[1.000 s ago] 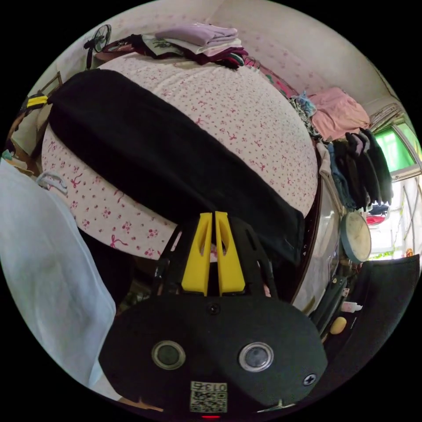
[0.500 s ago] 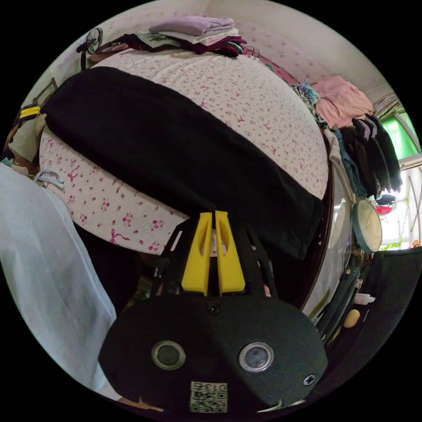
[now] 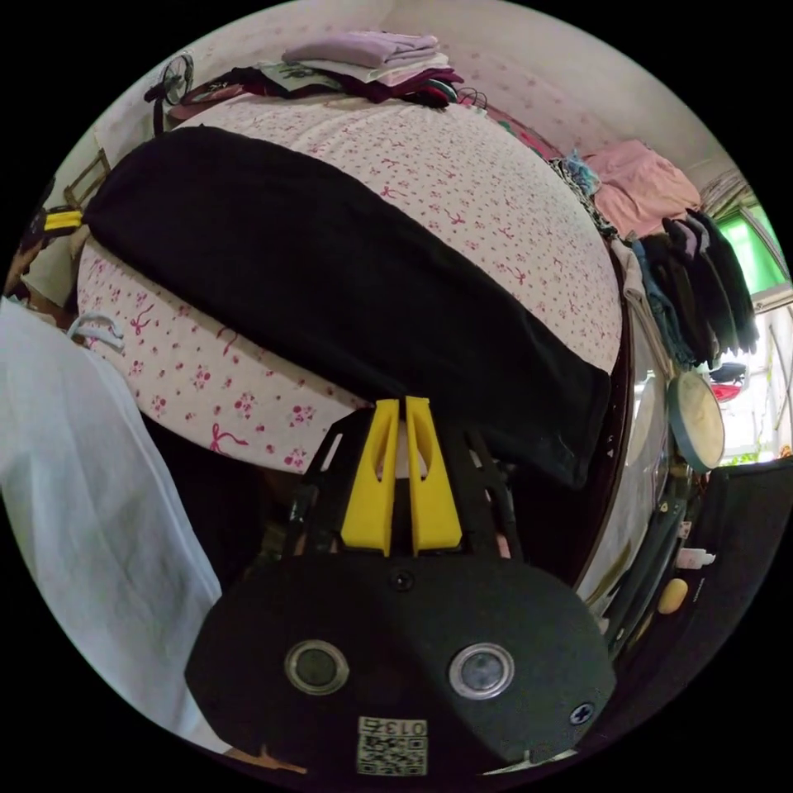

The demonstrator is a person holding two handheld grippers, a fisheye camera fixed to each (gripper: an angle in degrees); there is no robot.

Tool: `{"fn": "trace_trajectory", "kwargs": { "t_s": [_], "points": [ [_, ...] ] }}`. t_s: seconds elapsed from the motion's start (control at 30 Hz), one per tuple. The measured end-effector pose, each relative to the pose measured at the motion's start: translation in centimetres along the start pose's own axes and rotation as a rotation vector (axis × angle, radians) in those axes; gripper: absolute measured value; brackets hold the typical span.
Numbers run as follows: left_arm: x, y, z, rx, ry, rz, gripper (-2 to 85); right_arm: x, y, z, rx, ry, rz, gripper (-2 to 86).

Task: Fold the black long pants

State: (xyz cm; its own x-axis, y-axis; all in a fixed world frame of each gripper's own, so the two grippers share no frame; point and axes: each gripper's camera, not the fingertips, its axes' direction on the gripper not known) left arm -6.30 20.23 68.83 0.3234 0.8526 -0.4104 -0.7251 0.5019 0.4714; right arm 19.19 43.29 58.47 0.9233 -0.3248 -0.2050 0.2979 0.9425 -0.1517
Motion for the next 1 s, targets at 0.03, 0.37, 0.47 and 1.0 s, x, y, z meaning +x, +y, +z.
{"fn": "trace_trajectory", "kwargs": {
  "t_s": [0.03,0.37,0.47,1.0],
  "points": [
    [0.2,0.0,-0.2,-0.009,-0.020,0.008,0.6,0.5,0.2,0.1,0.013,-0.029,0.017,2.1],
    [-3.7,5.7,-4.8,0.019,0.018,-0.315,-0.2,10.3,3.1,-0.9,0.126,-0.088,0.409,1.6],
    [-3.2,2.6,-6.9,0.122,0.074,-0.325,-0.3,11.7,1.0,0.6,0.135,-0.120,0.403,0.8],
    [-4.4,-1.0,-6.7,0.204,0.300,-0.359,-0.3,15.5,-7.8,3.5,0.095,-0.153,0.306,1.7]
  ]
}}
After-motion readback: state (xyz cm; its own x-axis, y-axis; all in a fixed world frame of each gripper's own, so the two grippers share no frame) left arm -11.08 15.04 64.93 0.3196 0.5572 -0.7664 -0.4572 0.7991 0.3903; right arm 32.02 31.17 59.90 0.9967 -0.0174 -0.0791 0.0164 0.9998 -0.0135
